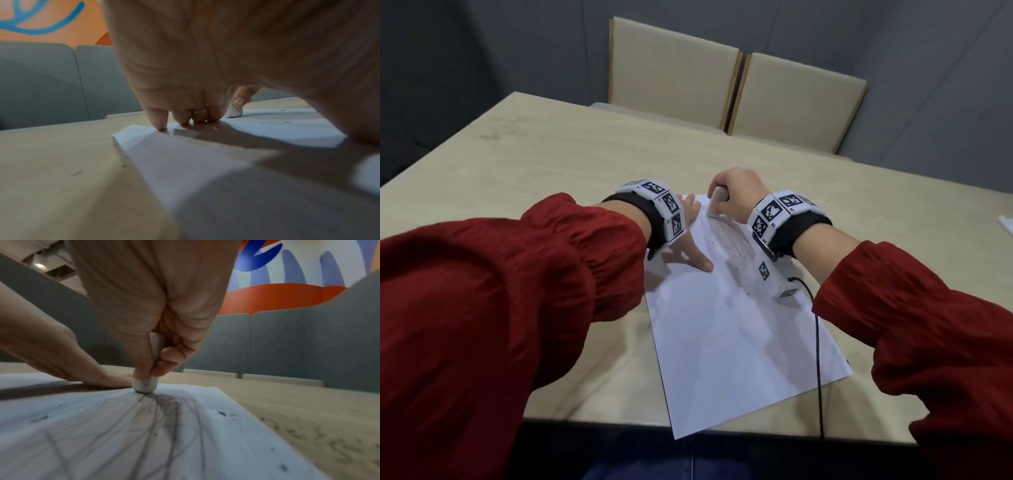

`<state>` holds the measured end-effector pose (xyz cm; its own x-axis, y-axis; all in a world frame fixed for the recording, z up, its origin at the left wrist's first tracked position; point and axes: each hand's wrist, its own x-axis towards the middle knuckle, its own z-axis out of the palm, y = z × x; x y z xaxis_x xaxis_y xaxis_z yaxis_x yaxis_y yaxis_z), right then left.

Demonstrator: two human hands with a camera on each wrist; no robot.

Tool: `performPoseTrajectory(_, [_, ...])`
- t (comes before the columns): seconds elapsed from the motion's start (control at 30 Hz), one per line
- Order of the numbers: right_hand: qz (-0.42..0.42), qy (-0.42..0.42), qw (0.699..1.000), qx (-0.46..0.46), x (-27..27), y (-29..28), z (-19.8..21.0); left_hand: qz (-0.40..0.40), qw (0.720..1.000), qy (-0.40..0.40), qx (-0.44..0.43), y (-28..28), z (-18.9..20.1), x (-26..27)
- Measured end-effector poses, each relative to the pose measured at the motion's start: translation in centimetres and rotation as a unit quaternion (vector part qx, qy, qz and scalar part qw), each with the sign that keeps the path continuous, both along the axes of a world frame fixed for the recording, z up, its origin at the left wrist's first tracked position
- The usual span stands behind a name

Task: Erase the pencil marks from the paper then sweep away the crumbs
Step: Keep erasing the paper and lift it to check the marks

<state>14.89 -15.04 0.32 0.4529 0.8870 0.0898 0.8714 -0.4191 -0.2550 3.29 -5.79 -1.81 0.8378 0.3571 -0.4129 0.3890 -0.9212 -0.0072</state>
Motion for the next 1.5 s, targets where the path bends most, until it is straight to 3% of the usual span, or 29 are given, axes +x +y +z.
performPoseTrajectory(0.27, [0.072,-0.037,0.992,-0.100,-0.7,-0.4,0.0,0.002,1.000,0.012,-0.028,0.9,-0.4,0.6])
performPoseTrajectory(0.47, [0.063,-0.137,0.985,-0.085,-0.6,0.6,0.4,0.007,1.000,0.004,-0.003,1.2,-0.7,0.9])
performPoseTrajectory(0.67, [0.115,-0.172,0.974,-0.095,-1.1,-2.9,0.0,0.004,1.000,0.006,-0.014,1.4,-1.2,1.0])
performPoseTrajectory(0.8, [0.089,-0.213,0.968,-0.104,-1.0,0.0,1.0,0.009,1.000,-0.002,-0.013,1.4,-1.0,1.0])
performPoseTrajectory(1.07, [0.108,-0.222,0.962,-0.118,-1.3,-2.7,0.4,-0.007,1.000,-0.025,0.012,0.7,-0.5,0.7])
performPoseTrajectory(1.27, [0.095,-0.271,0.948,-0.137,-1.6,1.0,1.5,-0.019,0.999,-0.030,0.006,0.2,0.0,0.5])
performPoseTrajectory(1.5, [0.130,-0.278,0.939,-0.156,-2.1,-1.8,1.2,-0.009,0.999,-0.031,0.008,0.3,0.0,0.5])
